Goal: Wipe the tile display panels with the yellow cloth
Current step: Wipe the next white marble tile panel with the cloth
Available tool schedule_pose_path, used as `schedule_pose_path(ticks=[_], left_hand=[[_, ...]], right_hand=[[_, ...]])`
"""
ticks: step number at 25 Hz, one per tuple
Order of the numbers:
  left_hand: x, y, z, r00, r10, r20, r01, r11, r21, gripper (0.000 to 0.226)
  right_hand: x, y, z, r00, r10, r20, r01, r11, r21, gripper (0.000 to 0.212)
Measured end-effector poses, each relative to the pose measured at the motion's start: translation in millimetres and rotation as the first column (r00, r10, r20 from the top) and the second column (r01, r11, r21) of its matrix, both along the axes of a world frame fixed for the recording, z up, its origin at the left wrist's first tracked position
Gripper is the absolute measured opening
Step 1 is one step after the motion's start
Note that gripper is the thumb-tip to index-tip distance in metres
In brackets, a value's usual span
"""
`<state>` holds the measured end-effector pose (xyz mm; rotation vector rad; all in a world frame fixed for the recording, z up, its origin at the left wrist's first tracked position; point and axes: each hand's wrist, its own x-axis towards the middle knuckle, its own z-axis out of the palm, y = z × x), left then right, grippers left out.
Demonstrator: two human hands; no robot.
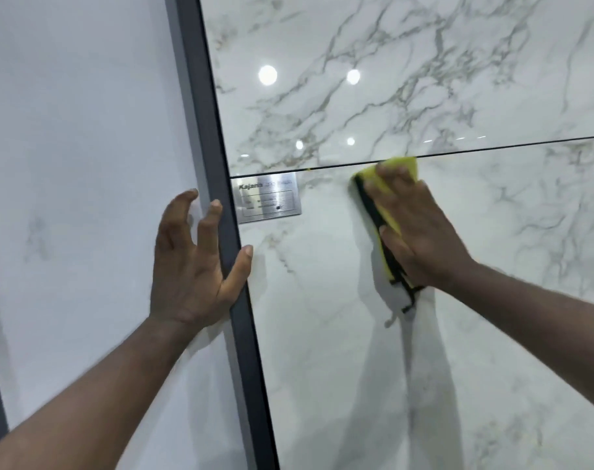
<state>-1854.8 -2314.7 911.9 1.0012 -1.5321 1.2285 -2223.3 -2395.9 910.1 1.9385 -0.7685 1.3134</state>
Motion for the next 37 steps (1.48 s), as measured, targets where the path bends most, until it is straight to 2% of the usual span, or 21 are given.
schedule_pose_path(ticks=[2, 3, 6, 7, 10, 11, 13, 15, 16, 19, 20, 23, 24, 26, 28, 29, 32, 33, 35, 36, 37], left_hand=[[-37.1, 2.0, 11.7, 0.997, 0.071, -0.004, -0.071, 0.996, -0.051, 0.067], [-57.3, 1.7, 19.7, 0.995, 0.088, 0.047, -0.085, 0.995, -0.058, 0.066], [-97.0, -6.1, 40.2, 0.969, 0.110, 0.223, -0.106, 0.994, -0.028, 0.073], [-103.0, -10.0, 42.6, 0.966, 0.109, 0.236, -0.110, 0.994, -0.009, 0.076], [-108.0, -22.4, 35.1, 0.939, 0.197, 0.282, -0.213, 0.977, 0.027, 0.083], [-108.5, -25.0, 33.3, 0.921, 0.236, 0.309, -0.253, 0.967, 0.016, 0.085], [-110.2, -28.1, 31.4, 0.904, 0.280, 0.322, -0.293, 0.956, -0.008, 0.086], [-109.6, -30.6, 30.8, 0.899, 0.297, 0.322, -0.309, 0.951, -0.014, 0.086], [-109.2, -31.3, 30.6, 0.898, 0.305, 0.317, -0.316, 0.948, -0.016, 0.086], [-110.6, -31.2, 29.5, 0.892, 0.317, 0.323, -0.329, 0.944, -0.019, 0.087], [-111.3, -31.0, 29.9, 0.890, 0.316, 0.330, -0.328, 0.944, -0.020, 0.087], [-109.9, -29.5, 31.1, 0.888, 0.311, 0.338, -0.325, 0.946, -0.015, 0.087], [-110.4, -29.9, 30.3, 0.892, 0.302, 0.336, -0.316, 0.949, -0.011, 0.087], [-110.4, -30.5, 28.6, 0.896, 0.294, 0.332, -0.308, 0.951, -0.014, 0.087], [-110.1, -30.1, 29.3, 0.893, 0.294, 0.342, -0.307, 0.952, -0.015, 0.087], [-110.0, -29.2, 30.4, 0.893, 0.286, 0.347, -0.301, 0.953, -0.011, 0.087], [-112.1, -27.0, 30.0, 0.909, 0.260, 0.327, -0.271, 0.962, -0.012, 0.087], [-116.6, -27.7, 29.8, 0.917, 0.253, 0.307, -0.260, 0.965, -0.018, 0.088], [-133.3, -32.2, 29.8, 0.931, 0.265, 0.250, -0.264, 0.964, -0.039, 0.087], [-143.7, -35.9, 30.1, 0.939, 0.266, 0.220, -0.264, 0.964, -0.039, 0.085], [-156.7, -41.2, 31.2, 0.945, 0.256, 0.201, -0.255, 0.966, -0.031, 0.083]], right_hand=[[17.7, 0.8, 10.7, 0.949, 0.049, 0.310, -0.087, 0.990, 0.111, 0.074], [28.7, 1.0, 7.3, 0.955, 0.035, 0.295, -0.056, 0.996, 0.064, 0.072], [6.7, -9.3, -16.0, 0.985, -0.022, -0.173, -0.016, 0.977, -0.215, 0.064], [-10.8, -11.6, -8.2, 0.982, -0.041, -0.186, -0.008, 0.968, -0.252, 0.064], [-20.0, -17.8, 9.3, 0.973, 0.015, 0.229, -0.008, 0.999, -0.033, 0.071], [-15.8, -19.5, 9.9, 0.961, 0.016, 0.278, -0.012, 1.000, -0.014, 0.071], [-20.7, -25.8, 0.0, 1.000, -0.014, 0.005, 0.014, 0.986, -0.169, 0.066], [-49.8, -30.9, 0.8, 0.957, -0.089, -0.276, -0.001, 0.950, -0.313, 0.063], [-58.6, -33.1, 7.5, 0.968, -0.094, -0.234, 0.017, 0.950, -0.312, 0.064], [-43.4, -33.7, 9.0, 0.964, 0.012, 0.266, -0.004, 0.999, -0.033, 0.068], [-37.0, -31.9, 3.5, 0.959, 0.008, 0.283, -0.001, 1.000, -0.026, 0.067], [-60.1, -33.9, -16.1, 0.981, -0.075, -0.177, 0.029, 0.968, -0.249, 0.061], [-75.9, -35.3, -11.9, 0.973, -0.107, -0.207, 0.050, 0.964, -0.263, 0.061], [-83.0, -43.3, -1.9, 0.995, -0.049, 0.086, 0.061, 0.989, -0.131, 0.064], [-64.1, -42.2, 3.0, 0.907, 0.010, 0.421, -0.034, 0.998, 0.050, 0.067], [-58.2, -40.4, -1.2, 0.925, -0.005, 0.380, -0.005, 1.000, 0.026, 0.066], [-90.5, -46.1, -25.1, 0.983, -0.073, -0.166, 0.033, 0.972, -0.233, 0.061], [-108.9, -49.9, -18.9, 0.985, -0.095, -0.146, 0.058, 0.969, -0.240, 0.062], [-123.6, -60.6, -1.7, 0.976, -0.036, 0.216, 0.048, 0.998, -0.049, 0.068], [-121.6, -62.0, 6.0, 0.918, -0.008, 0.396, -0.023, 0.997, 0.074, 0.070], [-120.0, -62.0, 8.9, 0.901, -0.014, 0.433, -0.030, 0.995, 0.094, 0.070]])
